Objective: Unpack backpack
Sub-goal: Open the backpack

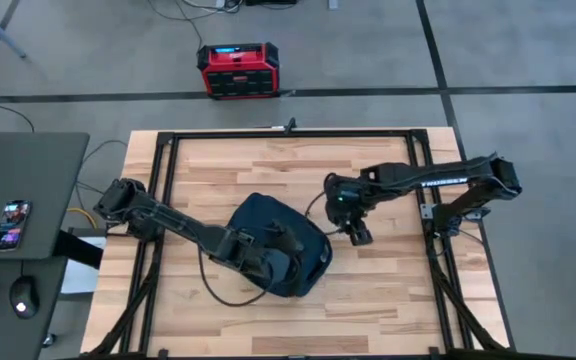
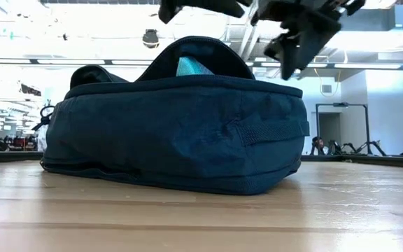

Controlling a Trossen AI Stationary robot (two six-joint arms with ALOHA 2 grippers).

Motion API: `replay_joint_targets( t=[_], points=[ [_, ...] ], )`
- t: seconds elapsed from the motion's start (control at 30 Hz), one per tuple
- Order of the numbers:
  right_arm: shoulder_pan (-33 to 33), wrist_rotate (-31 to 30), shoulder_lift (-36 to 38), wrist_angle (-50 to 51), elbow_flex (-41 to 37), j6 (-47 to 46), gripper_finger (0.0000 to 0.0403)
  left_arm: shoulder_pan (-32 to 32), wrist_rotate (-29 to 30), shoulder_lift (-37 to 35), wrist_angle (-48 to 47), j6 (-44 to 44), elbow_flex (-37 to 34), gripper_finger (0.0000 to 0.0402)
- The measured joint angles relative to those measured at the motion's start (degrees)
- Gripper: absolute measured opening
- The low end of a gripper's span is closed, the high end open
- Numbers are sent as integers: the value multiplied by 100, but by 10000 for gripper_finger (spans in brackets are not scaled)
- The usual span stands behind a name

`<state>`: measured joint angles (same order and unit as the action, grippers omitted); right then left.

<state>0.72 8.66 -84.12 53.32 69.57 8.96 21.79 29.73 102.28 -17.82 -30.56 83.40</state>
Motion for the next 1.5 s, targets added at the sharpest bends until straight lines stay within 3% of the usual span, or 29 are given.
replay_joint_targets(
  t=[0.17,0.3,0.53,0.67,0.87,1.0,1.17,1.5],
  points=[
    [49,-810,98,-1774,-1060,-51,180,-81,-193,505,-123,21,-7,69],
    [-170,-872,-73,-3126,-1462,318,180,-47,-205,842,-615,-628,-7,69],
    [-554,-868,-853,-3386,-1537,486,180,41,-431,1001,-1038,-1115,-54,69],
    [-538,-858,-1168,-3735,-1540,476,180,468,-484,1043,-1499,-1462,-270,69],
    [-357,-501,-1155,-4164,-1485,886,180,1018,-497,1028,-1485,-2209,-302,69],
    [-65,-123,-1107,-4189,-1438,1040,180,1083,-110,1026,-1462,-2882,-304,69],
    [346,-67,-1067,-4195,-1448,1194,180,998,60,1028,-1453,-3419,-304,69],
    [309,-105,-1073,-4632,-1446,1409,174,961,101,1028,-942,-3362,-298,69]
  ],
)
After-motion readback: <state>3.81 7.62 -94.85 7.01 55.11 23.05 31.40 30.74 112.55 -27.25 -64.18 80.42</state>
